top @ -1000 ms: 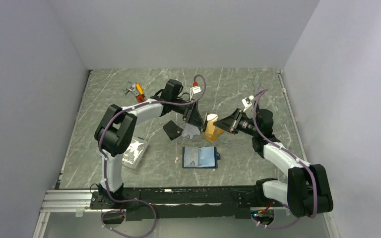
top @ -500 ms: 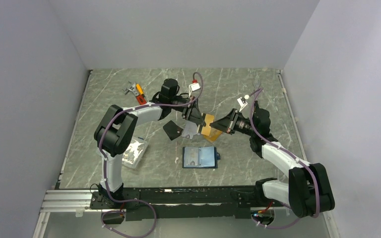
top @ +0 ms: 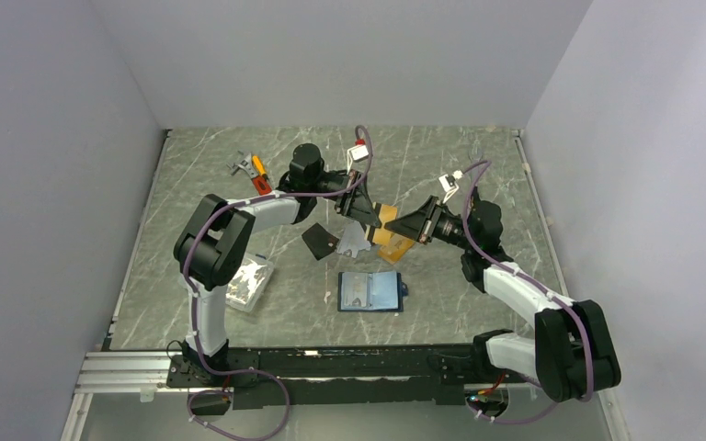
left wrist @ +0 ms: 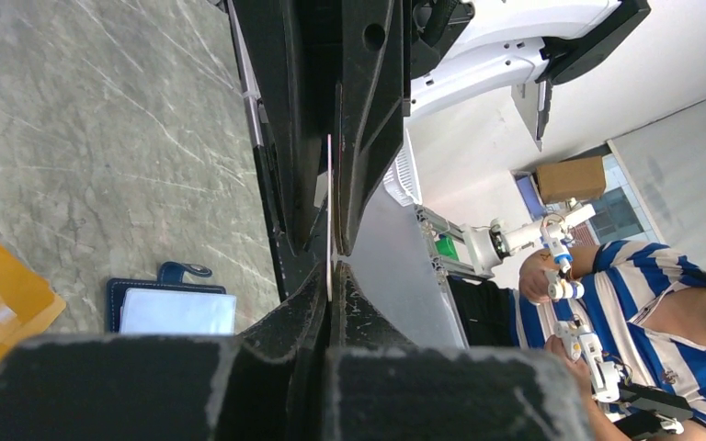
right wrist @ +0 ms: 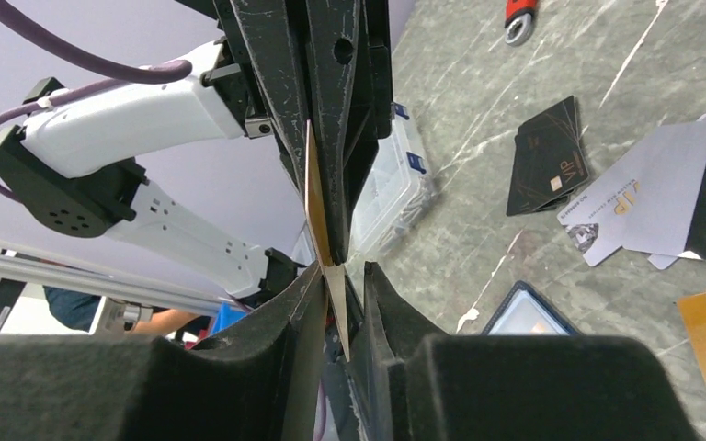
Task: Put the credit cards into the card holder
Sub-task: Pick up the credit card from the storage box.
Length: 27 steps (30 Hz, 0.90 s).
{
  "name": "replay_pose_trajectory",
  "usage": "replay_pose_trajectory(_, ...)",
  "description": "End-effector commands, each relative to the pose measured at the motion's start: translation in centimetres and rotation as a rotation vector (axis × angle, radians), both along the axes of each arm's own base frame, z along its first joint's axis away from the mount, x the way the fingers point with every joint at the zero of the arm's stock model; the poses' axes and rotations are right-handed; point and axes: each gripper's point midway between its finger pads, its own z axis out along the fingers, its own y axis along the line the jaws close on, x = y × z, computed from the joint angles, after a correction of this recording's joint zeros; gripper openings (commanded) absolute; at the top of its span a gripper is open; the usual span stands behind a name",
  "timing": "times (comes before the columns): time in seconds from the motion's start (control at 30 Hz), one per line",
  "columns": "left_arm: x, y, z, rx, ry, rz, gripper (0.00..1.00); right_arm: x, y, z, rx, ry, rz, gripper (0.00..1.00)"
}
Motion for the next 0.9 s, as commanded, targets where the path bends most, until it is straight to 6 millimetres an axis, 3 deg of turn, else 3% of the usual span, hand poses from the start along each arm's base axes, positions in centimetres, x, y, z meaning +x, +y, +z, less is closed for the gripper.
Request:
replay_pose_trajectory(0.0, -0.9, 0.1, 2.0, -0.047, -0.080, -0.016, 0.05, -0.2, 0.7, 1.4, 0.033, -0.053, 0.025, 0.23)
replay_pose_trajectory(0.23, -0.5, 0.0, 1.9, -0.031, -0.088, 0.018, 0.12, -0.7, 1.9, 1.7, 0.041, -0.050, 0.056, 0.17)
replay_pose_trajectory(0.37, -0.4, 0.0, 2.1, -0.013, -0.092, 0.040, 0.35, -1.0, 1.9, 1.5, 0.040, -0.045, 0.059, 0.01)
replay_pose_trajectory(0.43, -0.4, 0.0, 2.4, -0.013, -0.105, 0.047, 0.43, -1.2, 1.8, 1.2, 0.028, -0.044, 0.057, 0.00)
replay_pose_trajectory(0.87, -0.6, 0.5, 4.8, -0.063, -0.117, 0.039, 0.46, -1.9, 2.1, -1.2, -0.039, 0.006, 0.073, 0.00)
